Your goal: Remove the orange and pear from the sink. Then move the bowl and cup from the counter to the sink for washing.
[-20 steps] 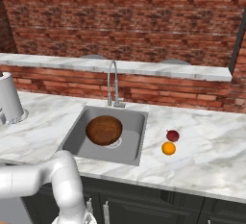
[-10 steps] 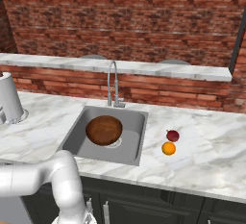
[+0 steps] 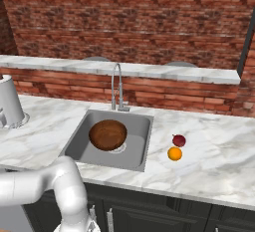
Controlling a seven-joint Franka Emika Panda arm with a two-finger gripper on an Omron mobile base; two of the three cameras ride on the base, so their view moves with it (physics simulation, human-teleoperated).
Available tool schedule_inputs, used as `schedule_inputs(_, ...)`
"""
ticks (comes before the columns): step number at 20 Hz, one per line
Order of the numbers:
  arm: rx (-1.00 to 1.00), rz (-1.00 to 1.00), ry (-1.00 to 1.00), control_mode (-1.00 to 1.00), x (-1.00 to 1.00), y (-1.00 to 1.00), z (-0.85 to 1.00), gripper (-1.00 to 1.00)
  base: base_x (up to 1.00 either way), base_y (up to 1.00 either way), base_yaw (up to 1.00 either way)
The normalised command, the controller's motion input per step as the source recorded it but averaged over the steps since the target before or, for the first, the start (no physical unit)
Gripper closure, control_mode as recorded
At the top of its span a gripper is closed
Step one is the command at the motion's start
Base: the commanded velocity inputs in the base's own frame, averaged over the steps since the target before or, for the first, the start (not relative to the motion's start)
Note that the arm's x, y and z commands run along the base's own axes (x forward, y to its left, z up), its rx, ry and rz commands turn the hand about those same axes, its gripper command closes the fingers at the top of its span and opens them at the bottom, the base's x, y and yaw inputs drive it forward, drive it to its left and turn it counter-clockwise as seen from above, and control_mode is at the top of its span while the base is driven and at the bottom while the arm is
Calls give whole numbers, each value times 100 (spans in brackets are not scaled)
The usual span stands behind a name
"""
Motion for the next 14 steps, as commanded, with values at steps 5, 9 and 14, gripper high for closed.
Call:
schedule_inputs(5,0,-1,0,-100,-15,-43,17,100,0,0,0)
schedule_inputs(9,0,0,-1,-100,-18,-43,12,100,0,0,0)
schedule_inputs(14,-1,0,-1,-100,-17,-43,11,100,0,0,0)
